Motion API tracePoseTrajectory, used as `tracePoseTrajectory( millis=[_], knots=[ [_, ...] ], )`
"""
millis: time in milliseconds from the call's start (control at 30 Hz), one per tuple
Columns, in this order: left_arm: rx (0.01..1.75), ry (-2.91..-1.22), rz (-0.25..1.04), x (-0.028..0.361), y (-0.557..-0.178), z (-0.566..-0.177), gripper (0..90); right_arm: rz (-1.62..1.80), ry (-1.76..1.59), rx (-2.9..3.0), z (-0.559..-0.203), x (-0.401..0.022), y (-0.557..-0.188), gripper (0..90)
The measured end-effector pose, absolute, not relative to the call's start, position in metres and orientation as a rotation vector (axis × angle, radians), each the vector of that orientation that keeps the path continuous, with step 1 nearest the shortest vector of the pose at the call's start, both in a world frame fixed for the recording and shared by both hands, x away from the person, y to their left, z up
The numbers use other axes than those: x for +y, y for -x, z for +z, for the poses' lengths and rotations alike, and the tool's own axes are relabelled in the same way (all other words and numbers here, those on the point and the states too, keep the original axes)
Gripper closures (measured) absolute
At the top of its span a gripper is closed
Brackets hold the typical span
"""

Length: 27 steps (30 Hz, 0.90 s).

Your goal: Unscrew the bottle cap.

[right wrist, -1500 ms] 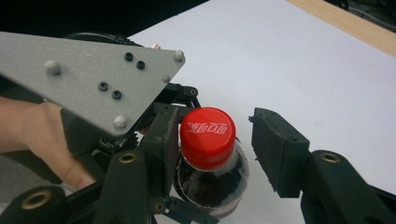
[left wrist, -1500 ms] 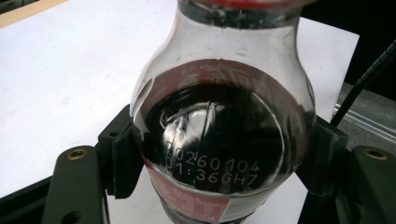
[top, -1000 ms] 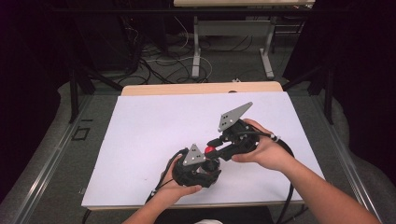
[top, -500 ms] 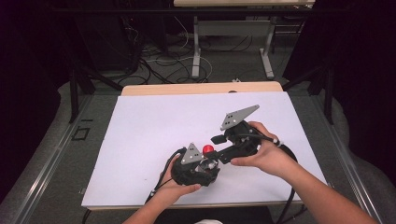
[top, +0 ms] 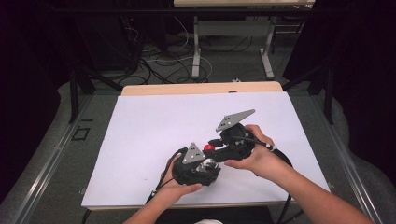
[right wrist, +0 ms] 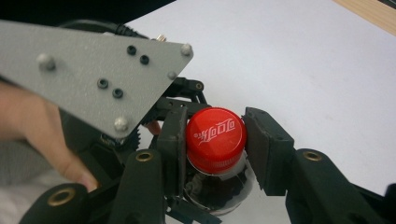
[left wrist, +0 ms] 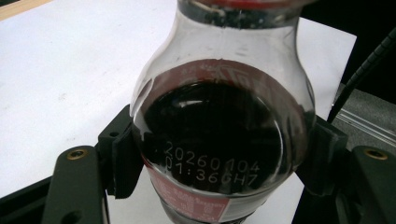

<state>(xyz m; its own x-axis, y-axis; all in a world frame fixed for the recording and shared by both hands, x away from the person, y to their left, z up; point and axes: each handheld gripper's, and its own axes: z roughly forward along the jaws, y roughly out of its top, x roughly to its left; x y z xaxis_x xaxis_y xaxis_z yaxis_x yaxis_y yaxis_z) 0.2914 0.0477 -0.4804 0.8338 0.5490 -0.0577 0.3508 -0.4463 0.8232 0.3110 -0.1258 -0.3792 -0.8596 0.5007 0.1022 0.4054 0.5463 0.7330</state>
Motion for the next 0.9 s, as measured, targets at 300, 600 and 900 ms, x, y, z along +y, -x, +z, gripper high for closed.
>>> tracePoseTrajectory(
  millis=[300, 600, 900],
  knots=[
    [0.604, -2.101, 0.255, 0.046, -0.287, -0.481, 29.9, 1.241, -0.129, 2.923, -0.377, -0.135, -0.342, 61.1],
    [0.637, -2.083, 0.261, 0.048, -0.29, -0.479, 29.9, 1.278, -0.518, 2.762, -0.367, -0.136, -0.325, 43.2],
    [0.683, -2.074, 0.273, 0.049, -0.291, -0.478, 29.9, 1.266, -0.911, 2.579, -0.371, -0.131, -0.31, 52.2]
  ],
)
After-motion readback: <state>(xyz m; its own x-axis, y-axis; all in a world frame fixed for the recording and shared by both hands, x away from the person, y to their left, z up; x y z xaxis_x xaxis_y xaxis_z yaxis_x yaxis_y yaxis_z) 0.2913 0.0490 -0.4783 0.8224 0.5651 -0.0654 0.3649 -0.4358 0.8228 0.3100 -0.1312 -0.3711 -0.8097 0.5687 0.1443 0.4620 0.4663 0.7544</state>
